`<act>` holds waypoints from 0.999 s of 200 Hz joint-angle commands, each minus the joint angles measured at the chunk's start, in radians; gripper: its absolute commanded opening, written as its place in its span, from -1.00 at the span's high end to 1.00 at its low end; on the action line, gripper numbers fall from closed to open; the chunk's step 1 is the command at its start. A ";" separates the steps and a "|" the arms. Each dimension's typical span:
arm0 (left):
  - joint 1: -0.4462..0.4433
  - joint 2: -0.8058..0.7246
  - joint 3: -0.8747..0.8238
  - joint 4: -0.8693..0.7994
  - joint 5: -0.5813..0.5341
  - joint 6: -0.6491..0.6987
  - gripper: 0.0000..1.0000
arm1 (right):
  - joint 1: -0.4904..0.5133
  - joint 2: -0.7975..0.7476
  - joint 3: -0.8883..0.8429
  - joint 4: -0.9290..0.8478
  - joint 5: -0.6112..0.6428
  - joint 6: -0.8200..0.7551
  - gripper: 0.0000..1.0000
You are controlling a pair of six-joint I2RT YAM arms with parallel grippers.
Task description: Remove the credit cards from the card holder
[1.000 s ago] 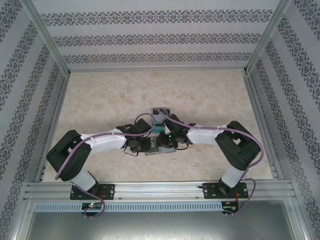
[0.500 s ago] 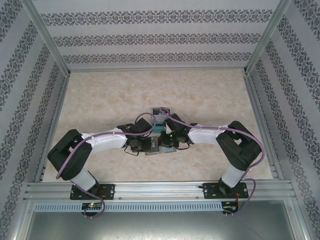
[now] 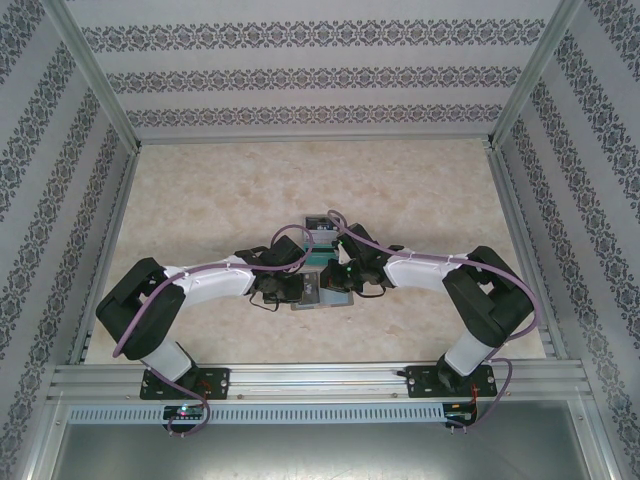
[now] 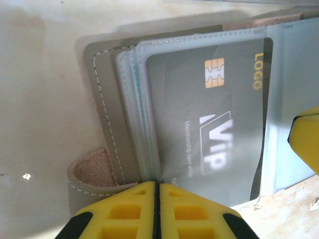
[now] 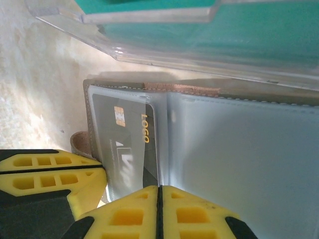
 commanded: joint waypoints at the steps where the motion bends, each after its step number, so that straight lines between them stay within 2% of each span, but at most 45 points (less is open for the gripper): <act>1: 0.006 0.011 0.011 -0.027 -0.015 -0.001 0.85 | 0.011 0.002 0.005 0.014 -0.016 -0.011 0.80; 98: 0.021 -0.022 0.076 -0.068 -0.037 0.014 0.72 | 0.025 0.013 0.018 0.009 -0.008 -0.004 0.73; 135: 0.029 -0.013 0.065 -0.060 -0.039 0.015 0.85 | 0.026 0.021 0.022 0.012 -0.009 -0.006 0.72; 200: 0.031 0.010 0.027 -0.048 -0.039 0.001 0.92 | 0.030 0.034 0.035 0.014 -0.014 -0.006 0.71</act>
